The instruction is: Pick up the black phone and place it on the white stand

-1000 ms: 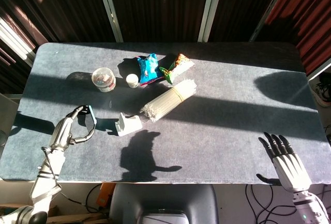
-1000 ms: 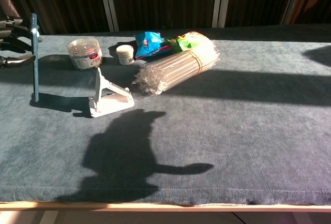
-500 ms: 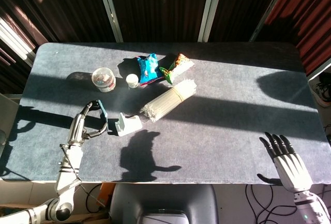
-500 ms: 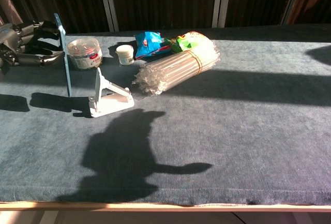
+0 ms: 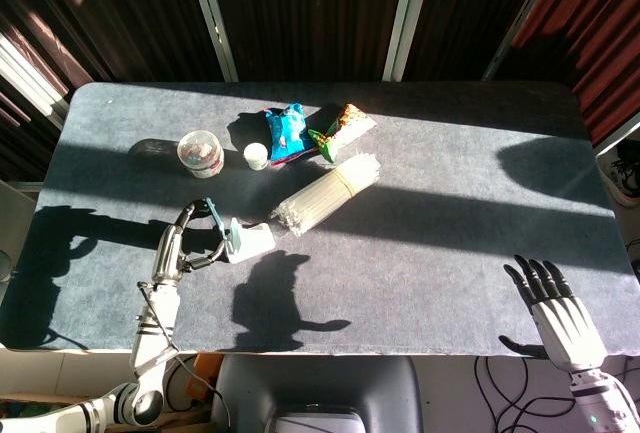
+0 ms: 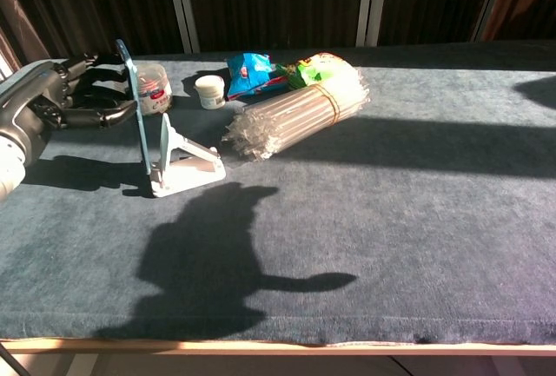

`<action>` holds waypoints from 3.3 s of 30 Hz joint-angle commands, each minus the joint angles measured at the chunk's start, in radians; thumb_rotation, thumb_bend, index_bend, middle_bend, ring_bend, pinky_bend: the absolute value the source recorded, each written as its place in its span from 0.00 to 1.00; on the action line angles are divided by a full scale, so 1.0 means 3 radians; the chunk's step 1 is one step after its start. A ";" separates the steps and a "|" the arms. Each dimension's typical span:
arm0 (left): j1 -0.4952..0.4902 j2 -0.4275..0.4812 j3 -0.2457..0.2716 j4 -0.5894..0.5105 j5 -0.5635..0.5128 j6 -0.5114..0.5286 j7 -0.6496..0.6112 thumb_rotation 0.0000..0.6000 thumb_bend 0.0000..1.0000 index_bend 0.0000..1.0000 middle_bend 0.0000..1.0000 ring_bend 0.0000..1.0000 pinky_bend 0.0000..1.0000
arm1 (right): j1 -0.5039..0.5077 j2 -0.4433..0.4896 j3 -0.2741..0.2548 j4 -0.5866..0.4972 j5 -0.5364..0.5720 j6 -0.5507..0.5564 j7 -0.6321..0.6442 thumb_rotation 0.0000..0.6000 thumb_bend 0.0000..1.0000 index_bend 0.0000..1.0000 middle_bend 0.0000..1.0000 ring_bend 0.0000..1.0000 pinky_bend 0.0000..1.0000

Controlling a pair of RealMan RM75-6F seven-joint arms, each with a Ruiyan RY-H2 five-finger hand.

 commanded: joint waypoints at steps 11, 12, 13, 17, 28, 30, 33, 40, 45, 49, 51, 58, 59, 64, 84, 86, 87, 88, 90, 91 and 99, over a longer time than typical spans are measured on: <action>-0.0001 -0.0215 -0.0023 0.0301 0.0062 -0.0050 -0.0137 1.00 0.55 0.87 1.00 0.65 0.21 | -0.0001 0.0005 0.0004 0.0000 0.0007 0.0002 0.0013 1.00 0.24 0.00 0.00 0.00 0.00; 0.0001 -0.0222 -0.0022 0.0311 0.0067 -0.0051 -0.0143 1.00 0.55 0.87 1.00 0.65 0.21 | -0.0001 0.0006 0.0005 0.0000 0.0010 0.0000 0.0014 1.00 0.24 0.00 0.00 0.00 0.00; 0.0004 -0.0228 -0.0022 0.0320 0.0072 -0.0051 -0.0145 1.00 0.55 0.87 1.00 0.65 0.21 | 0.0000 0.0007 0.0006 0.0000 0.0011 0.0000 0.0017 1.00 0.24 0.00 0.00 0.00 0.00; 0.0008 -0.0250 -0.0032 0.0334 0.0081 -0.0065 -0.0163 1.00 0.55 0.87 1.00 0.65 0.21 | -0.0002 0.0010 0.0004 0.0001 0.0006 0.0005 0.0024 1.00 0.24 0.00 0.00 0.00 0.00; 0.0017 -0.0294 -0.0026 0.0374 0.0110 -0.0097 -0.0138 1.00 0.55 0.87 1.00 0.65 0.21 | -0.0007 0.0014 0.0002 0.0004 -0.0004 0.0018 0.0038 1.00 0.24 0.00 0.00 0.00 0.00; 0.0017 -0.0297 -0.0029 0.0382 0.0116 -0.0098 -0.0134 1.00 0.55 0.87 1.00 0.65 0.21 | -0.0008 0.0015 0.0003 0.0003 -0.0004 0.0021 0.0041 1.00 0.24 0.00 0.00 0.00 0.00; 0.0020 -0.0291 -0.0029 0.0383 0.0133 -0.0103 -0.0141 1.00 0.54 0.85 1.00 0.65 0.21 | -0.0009 0.0016 0.0004 0.0006 -0.0005 0.0023 0.0043 1.00 0.24 0.00 0.00 0.00 0.00; 0.0016 -0.0252 -0.0005 0.0402 0.0194 -0.0164 -0.0262 1.00 0.46 0.70 0.92 0.58 0.21 | -0.0008 0.0015 0.0005 0.0002 -0.0003 0.0021 0.0037 1.00 0.24 0.00 0.00 0.00 0.00; 0.0008 -0.0263 -0.0016 0.0458 0.0197 -0.0197 -0.0322 1.00 0.45 0.67 0.84 0.52 0.20 | -0.0009 0.0018 0.0005 0.0002 -0.0005 0.0023 0.0043 1.00 0.24 0.00 0.00 0.00 0.00; 0.0001 -0.0298 -0.0019 0.0527 0.0227 -0.0166 -0.0330 1.00 0.45 0.66 0.81 0.50 0.19 | -0.0009 0.0020 0.0004 0.0004 -0.0008 0.0025 0.0048 1.00 0.24 0.00 0.00 0.00 0.00; -0.0007 -0.0323 -0.0019 0.0574 0.0249 -0.0147 -0.0329 1.00 0.45 0.66 0.81 0.50 0.19 | -0.0009 0.0022 0.0004 0.0004 -0.0010 0.0026 0.0051 1.00 0.24 0.00 0.00 0.00 0.00; -0.0026 -0.0353 0.0002 0.0658 0.0293 -0.0156 -0.0359 1.00 0.44 0.61 0.70 0.43 0.17 | -0.0014 0.0027 0.0007 0.0005 -0.0011 0.0039 0.0063 1.00 0.24 0.00 0.00 0.00 0.00; -0.0027 -0.0348 0.0006 0.0656 0.0295 -0.0168 -0.0371 1.00 0.43 0.60 0.68 0.41 0.17 | -0.0015 0.0027 0.0007 0.0005 -0.0010 0.0040 0.0062 1.00 0.24 0.00 0.00 0.00 0.00; -0.0039 -0.0319 0.0019 0.0639 0.0275 -0.0247 -0.0368 1.00 0.40 0.46 0.53 0.32 0.14 | -0.0015 0.0028 0.0007 0.0004 -0.0011 0.0039 0.0062 1.00 0.24 0.00 0.00 0.00 0.00; -0.0039 -0.0249 0.0033 0.0562 0.0289 -0.0307 -0.0416 1.00 0.33 0.00 0.02 0.02 0.06 | -0.0020 0.0024 0.0009 0.0014 -0.0021 0.0052 0.0065 1.00 0.24 0.00 0.00 0.00 0.00; -0.0018 -0.0212 0.0052 0.0514 0.0327 -0.0266 -0.0427 1.00 0.33 0.00 0.01 0.01 0.06 | -0.0019 0.0022 0.0008 0.0015 -0.0021 0.0049 0.0060 1.00 0.24 0.00 0.00 0.00 0.00; -0.0005 -0.0186 0.0066 0.0487 0.0351 -0.0244 -0.0431 1.00 0.33 0.00 0.00 0.00 0.06 | -0.0019 0.0022 0.0008 0.0014 -0.0021 0.0049 0.0058 1.00 0.24 0.00 0.00 0.00 0.00; 0.0013 -0.0152 0.0089 0.0459 0.0385 -0.0215 -0.0433 1.00 0.33 0.00 0.00 0.00 0.06 | -0.0020 0.0022 0.0008 0.0014 -0.0021 0.0050 0.0060 1.00 0.24 0.00 0.00 0.00 0.00; 0.0072 -0.0041 0.0154 0.0411 0.0515 -0.0088 -0.0440 1.00 0.33 0.00 0.00 0.00 0.05 | -0.0024 0.0028 0.0008 0.0015 -0.0025 0.0061 0.0074 1.00 0.24 0.00 0.00 0.00 0.00; 0.0105 0.0024 0.0185 0.0392 0.0573 -0.0022 -0.0436 1.00 0.33 0.00 0.00 0.00 0.04 | -0.0027 0.0029 0.0009 0.0017 -0.0025 0.0068 0.0079 1.00 0.24 0.00 0.00 0.00 0.00; 0.0557 0.1246 0.0746 -0.0026 0.0861 0.0152 0.0225 1.00 0.35 0.00 0.00 0.00 0.02 | -0.0044 0.0024 0.0018 0.0018 0.0006 0.0080 0.0058 1.00 0.24 0.00 0.00 0.00 0.00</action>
